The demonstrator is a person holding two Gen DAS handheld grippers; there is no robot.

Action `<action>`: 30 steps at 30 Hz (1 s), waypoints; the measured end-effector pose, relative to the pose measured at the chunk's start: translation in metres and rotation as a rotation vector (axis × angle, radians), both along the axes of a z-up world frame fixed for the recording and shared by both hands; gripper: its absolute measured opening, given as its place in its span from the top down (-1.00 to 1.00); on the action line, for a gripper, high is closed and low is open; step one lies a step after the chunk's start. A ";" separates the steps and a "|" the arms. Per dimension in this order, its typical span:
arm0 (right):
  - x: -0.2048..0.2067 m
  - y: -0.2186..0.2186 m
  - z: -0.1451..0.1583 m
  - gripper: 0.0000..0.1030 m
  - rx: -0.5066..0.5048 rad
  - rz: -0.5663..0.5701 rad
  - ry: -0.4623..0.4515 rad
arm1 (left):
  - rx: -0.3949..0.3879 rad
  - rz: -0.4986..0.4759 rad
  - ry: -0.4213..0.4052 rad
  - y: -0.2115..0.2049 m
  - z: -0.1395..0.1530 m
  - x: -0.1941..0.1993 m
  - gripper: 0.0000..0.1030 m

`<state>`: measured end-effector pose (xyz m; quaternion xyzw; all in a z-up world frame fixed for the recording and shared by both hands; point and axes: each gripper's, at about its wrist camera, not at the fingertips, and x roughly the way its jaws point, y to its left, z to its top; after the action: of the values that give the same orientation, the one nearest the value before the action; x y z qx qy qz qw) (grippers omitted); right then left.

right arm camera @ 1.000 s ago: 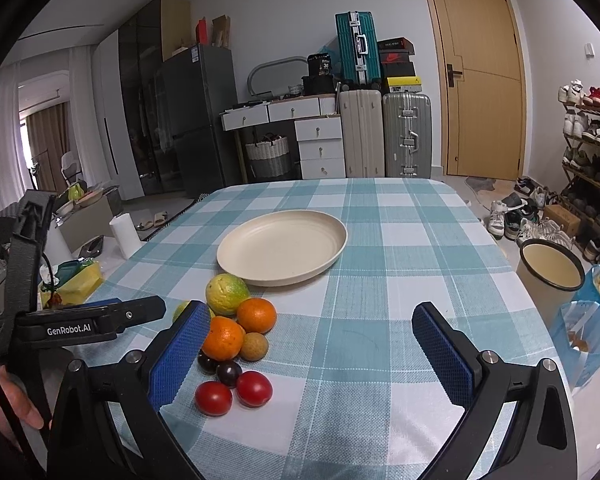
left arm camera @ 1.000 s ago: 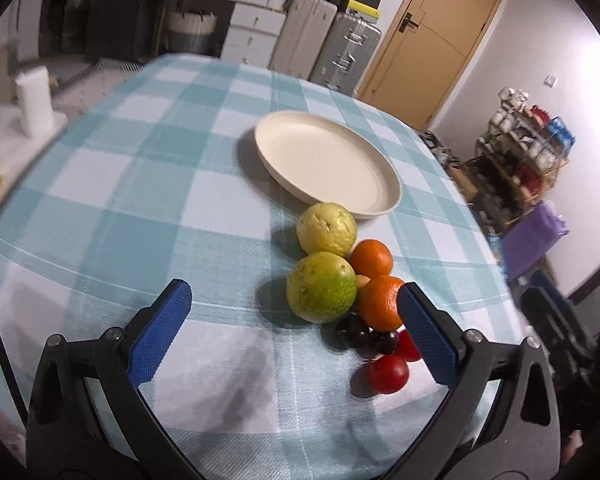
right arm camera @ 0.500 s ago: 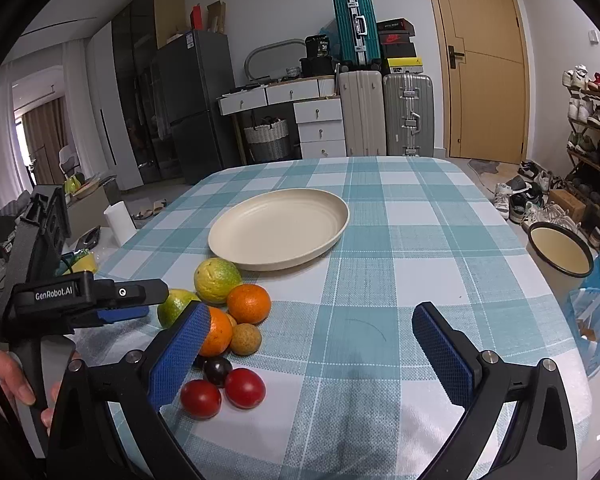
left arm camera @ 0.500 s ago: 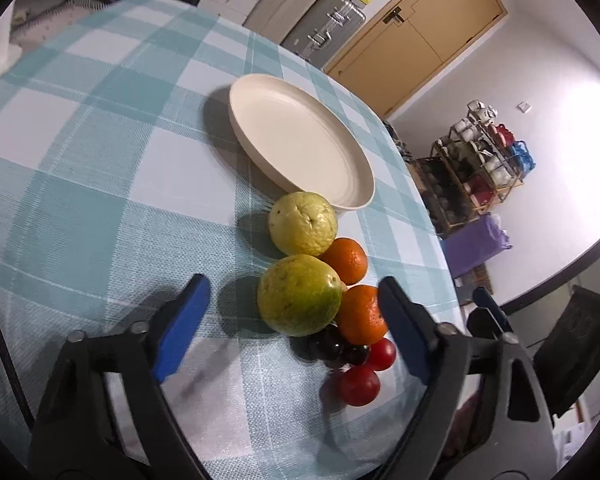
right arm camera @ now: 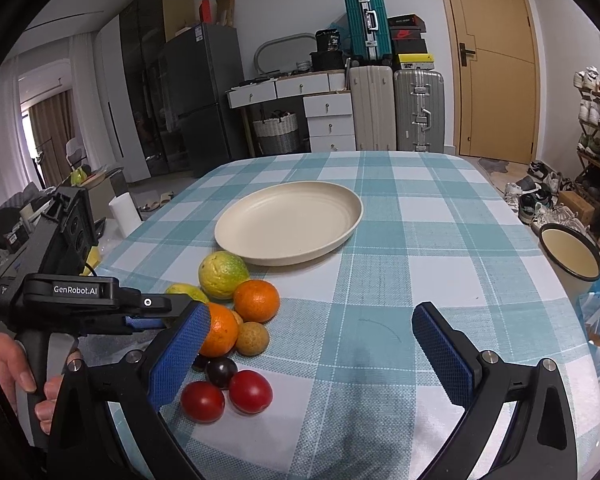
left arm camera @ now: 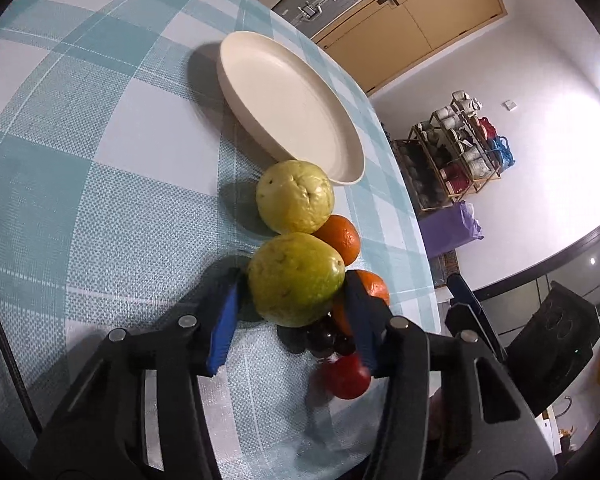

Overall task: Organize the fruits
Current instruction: 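Lower the left gripper onto the large green citrus and close it, then lift the green citrus with the left gripper while the right gripper grasps an orange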

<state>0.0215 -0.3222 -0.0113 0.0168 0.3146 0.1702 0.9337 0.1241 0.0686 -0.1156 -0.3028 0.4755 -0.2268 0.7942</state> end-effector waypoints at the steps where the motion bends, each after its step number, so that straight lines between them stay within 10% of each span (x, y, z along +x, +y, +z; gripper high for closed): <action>1: 0.000 0.001 -0.001 -1.00 -0.002 0.005 0.001 | -0.001 0.000 0.001 0.000 0.000 0.002 0.09; 20: 0.007 0.039 -0.016 -0.99 0.060 0.217 0.081 | 0.013 0.037 -0.043 0.014 0.016 -0.021 0.09; 30: 0.015 0.065 -0.028 -0.48 -0.033 0.242 0.114 | 0.002 0.036 -0.063 0.025 0.024 -0.025 0.09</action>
<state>0.0368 -0.2575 -0.0389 -0.0268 0.3697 0.2751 0.8871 0.0992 0.0934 -0.0917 -0.3033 0.4451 -0.2214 0.8130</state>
